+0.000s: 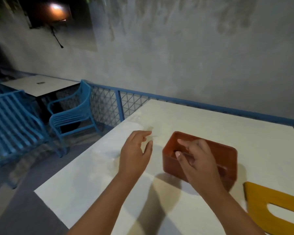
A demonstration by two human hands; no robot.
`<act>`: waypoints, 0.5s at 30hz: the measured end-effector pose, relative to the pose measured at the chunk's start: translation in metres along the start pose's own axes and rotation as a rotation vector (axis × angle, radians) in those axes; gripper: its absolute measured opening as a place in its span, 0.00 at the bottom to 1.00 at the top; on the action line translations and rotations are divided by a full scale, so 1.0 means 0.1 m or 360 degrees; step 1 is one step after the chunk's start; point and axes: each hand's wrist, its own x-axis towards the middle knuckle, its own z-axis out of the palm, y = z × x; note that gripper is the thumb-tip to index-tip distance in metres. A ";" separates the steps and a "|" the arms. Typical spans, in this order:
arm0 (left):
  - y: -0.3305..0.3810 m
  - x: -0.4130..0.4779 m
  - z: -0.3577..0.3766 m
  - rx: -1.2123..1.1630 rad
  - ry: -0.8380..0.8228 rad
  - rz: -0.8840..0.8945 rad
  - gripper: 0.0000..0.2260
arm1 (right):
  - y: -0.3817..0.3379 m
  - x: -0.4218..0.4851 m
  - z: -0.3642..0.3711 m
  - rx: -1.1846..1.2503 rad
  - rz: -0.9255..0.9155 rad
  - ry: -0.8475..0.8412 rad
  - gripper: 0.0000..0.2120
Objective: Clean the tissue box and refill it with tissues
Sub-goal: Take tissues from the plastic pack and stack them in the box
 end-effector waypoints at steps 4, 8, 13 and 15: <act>-0.58 0.41 -0.30 -0.0005 0.0003 -0.0130 0.12 | -0.36 0.31 0.65 0.0067 0.0034 -0.0145 0.17; -1.10 0.75 -0.39 0.0001 -0.0098 -0.0252 0.12 | -0.48 0.61 1.28 0.0145 0.0228 -0.0203 0.20; -1.55 0.97 -0.36 0.0042 -0.0314 -0.0312 0.16 | -0.52 0.85 1.81 0.0141 0.0530 -0.0219 0.25; -1.70 1.05 -0.31 0.0057 -0.0433 -0.0334 0.17 | -0.52 0.90 1.95 0.0078 0.0664 -0.0200 0.27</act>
